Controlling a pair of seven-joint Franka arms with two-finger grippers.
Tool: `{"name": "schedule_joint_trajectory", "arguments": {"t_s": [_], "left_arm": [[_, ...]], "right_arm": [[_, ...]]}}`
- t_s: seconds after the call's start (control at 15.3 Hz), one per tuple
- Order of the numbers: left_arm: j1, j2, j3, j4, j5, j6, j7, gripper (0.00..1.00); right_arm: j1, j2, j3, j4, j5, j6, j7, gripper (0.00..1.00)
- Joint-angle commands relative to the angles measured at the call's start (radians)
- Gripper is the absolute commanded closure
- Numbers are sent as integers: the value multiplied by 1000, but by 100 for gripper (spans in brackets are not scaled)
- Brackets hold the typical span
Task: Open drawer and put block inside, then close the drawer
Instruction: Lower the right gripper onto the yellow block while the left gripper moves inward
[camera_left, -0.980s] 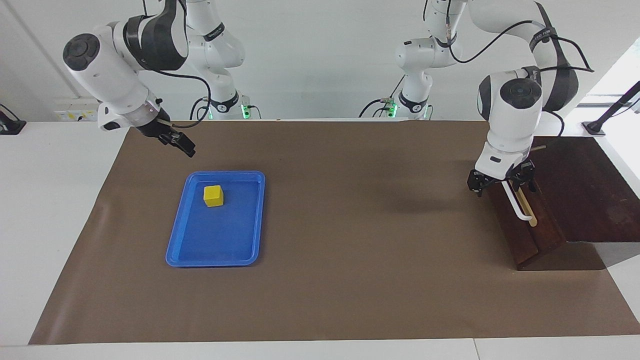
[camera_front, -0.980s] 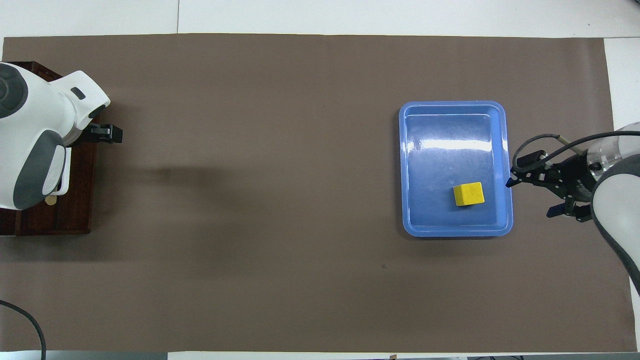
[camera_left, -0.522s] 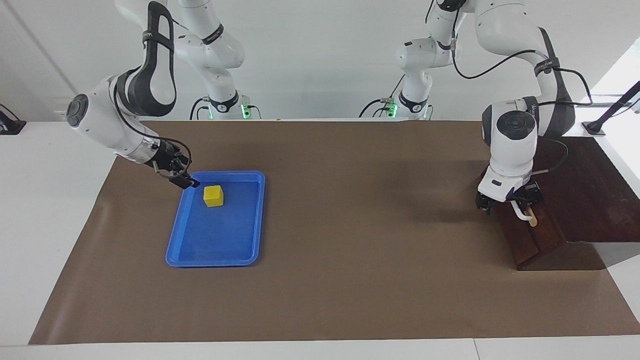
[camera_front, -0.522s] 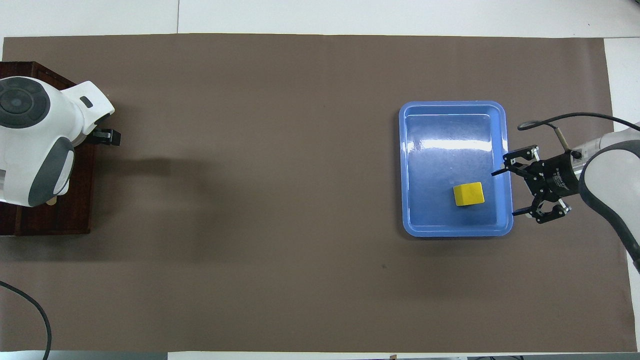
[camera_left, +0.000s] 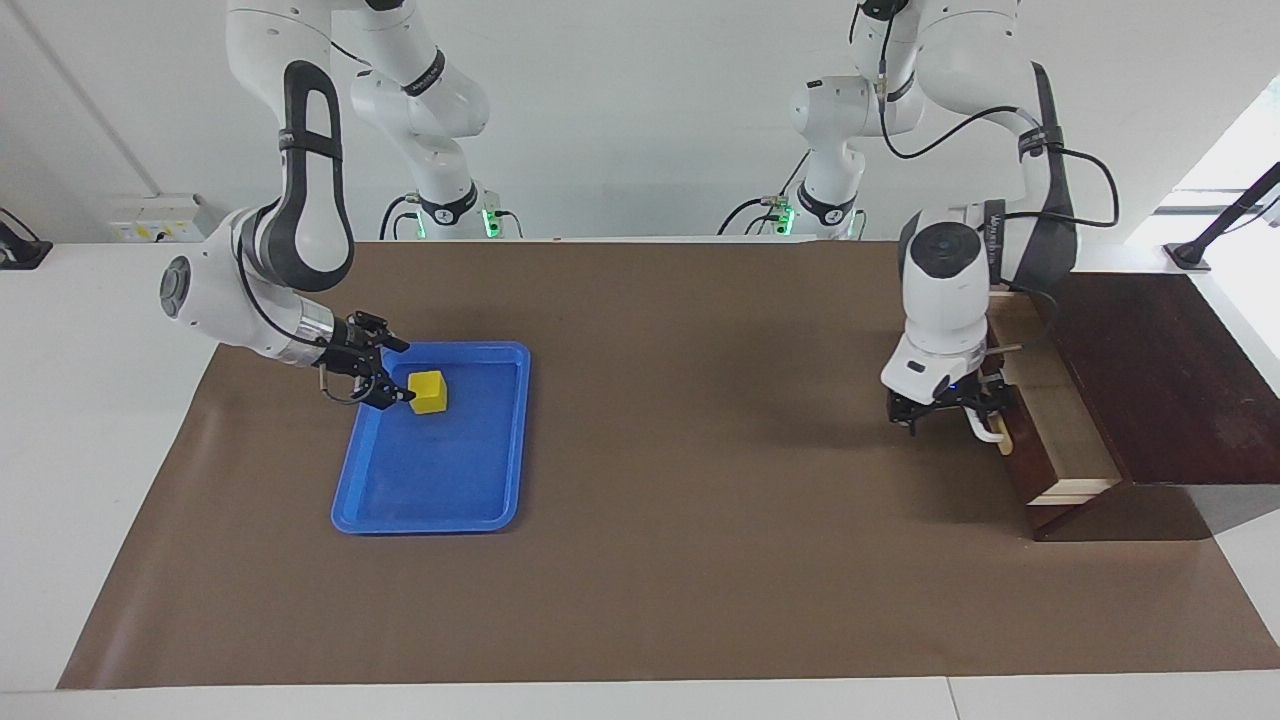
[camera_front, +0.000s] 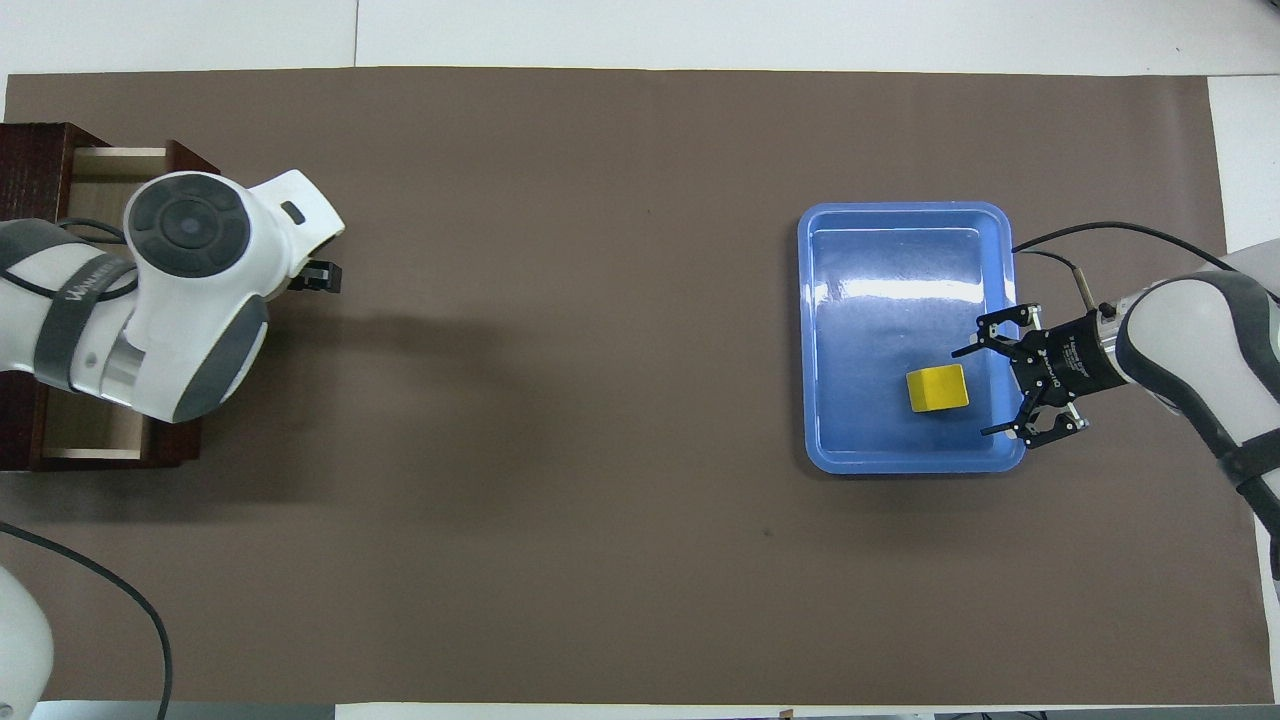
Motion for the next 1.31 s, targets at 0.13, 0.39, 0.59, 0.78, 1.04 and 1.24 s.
{"name": "schedule_joint_trajectory", "arguments": {"t_s": [0.13,0.39,0.59,0.78,1.04,1.24], "left_arm": [[-105,-19,7,-2,-40,-58,-99,0],[-93,-17,7,76,-71,-153,-94,0],[-88,-12,13,282,-236,-358,-101,0],[-90,-46,16,398,-335,-527,-152,0],[-131,-170,-17,418,-485,-696,-471,0],[-199,-196,-59,415,-487,-758,-715,0]], "right_arm": [[-27,43,8,71,41,-1,12,0],[-24,54,8,47,63,-4,7,0],[-27,54,10,40,78,-7,4,0],[-22,53,10,21,94,-5,-2,0],[-21,45,8,-10,94,2,-34,0],[-18,45,8,-10,94,2,-37,0]]}}
